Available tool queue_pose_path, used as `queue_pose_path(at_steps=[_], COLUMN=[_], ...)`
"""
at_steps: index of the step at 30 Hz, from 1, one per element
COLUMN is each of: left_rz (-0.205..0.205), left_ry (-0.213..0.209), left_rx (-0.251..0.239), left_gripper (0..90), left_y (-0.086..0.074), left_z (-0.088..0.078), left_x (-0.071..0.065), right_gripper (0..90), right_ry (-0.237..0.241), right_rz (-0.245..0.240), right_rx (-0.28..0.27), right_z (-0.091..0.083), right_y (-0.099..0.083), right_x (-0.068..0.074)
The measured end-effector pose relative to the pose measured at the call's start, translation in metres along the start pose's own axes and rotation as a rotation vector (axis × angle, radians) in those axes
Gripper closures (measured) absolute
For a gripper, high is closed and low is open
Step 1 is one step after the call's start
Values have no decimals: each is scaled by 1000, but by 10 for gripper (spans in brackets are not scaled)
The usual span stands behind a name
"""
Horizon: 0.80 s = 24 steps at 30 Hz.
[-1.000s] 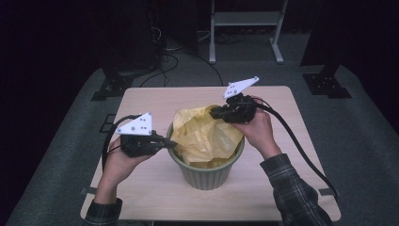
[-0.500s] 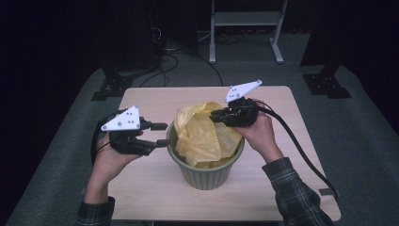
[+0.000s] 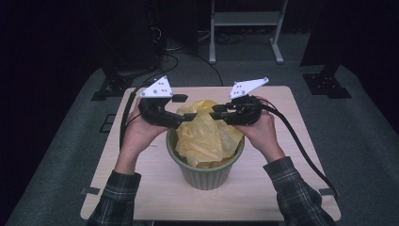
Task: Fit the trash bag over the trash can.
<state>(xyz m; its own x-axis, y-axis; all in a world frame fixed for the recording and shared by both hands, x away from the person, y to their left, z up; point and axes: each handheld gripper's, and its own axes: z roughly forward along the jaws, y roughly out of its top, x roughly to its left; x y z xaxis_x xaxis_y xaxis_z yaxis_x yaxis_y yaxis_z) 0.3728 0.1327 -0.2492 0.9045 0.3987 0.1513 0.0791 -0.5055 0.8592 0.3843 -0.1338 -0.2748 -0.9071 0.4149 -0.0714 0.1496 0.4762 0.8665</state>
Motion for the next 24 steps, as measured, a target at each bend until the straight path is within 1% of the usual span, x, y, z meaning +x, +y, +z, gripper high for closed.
queue_pose_path(at_steps=[1,2,3,4,6,8,10,12,13,15,16,17,18,19,20,22,23,24], left_rz=[-2,-15,-18,-21,-36,-32,-32,-34,-31,-31,-29,-29,-33,-28,-20,-14,-16,-23], left_ry=[-1,-8,-8,-7,-22,-20,-20,-27,-30,-49,-60,-60,-92,-107,-111,-123,-122,-115], left_rx=[3,-4,-7,-10,-20,-19,-20,-14,-9,-7,-9,-9,-7,2,13,21,19,10], left_gripper=[390,411,429,439,460,459,442,436,435,436,438,458,514,577,660,818,878,898], left_y=[-3,-5,-7,-9,-12,-13,-14,-16,-17,-19,-20,-20,-21,-22,-22,-24,-25,-26], left_z=[4,5,5,5,4,4,5,6,8,10,12,12,13,14,15,16,16,14], left_x=[3,4,5,7,8,9,9,11,12,15,15,15,16,17,17,17,16,16], right_gripper=[614,607,601,592,592,593,594,595,604,660,731,802,856,897,900,900,900,900], right_ry=[-1,5,5,-1,10,17,6,6,15,28,44,57,62,83,96,103,104,105], right_rz=[4,6,9,3,-4,-21,-28,-28,-27,-23,-24,-31,-35,-34,-32,-34,-38,-40], right_rx=[-32,-46,-53,-47,-39,-17,12,12,12,18,26,34,34,30,29,43,48,53], right_z=[-2,-2,-2,0,5,12,18,22,23,27,29,31,31,32,32,32,31,30], right_y=[3,4,5,7,11,13,14,13,13,14,15,16,16,15,15,14,14,14], right_x=[0,0,-1,-1,-1,0,-1,-2,-4,-6,-7,-7,-6,-6,-6,-4,-3,-2])
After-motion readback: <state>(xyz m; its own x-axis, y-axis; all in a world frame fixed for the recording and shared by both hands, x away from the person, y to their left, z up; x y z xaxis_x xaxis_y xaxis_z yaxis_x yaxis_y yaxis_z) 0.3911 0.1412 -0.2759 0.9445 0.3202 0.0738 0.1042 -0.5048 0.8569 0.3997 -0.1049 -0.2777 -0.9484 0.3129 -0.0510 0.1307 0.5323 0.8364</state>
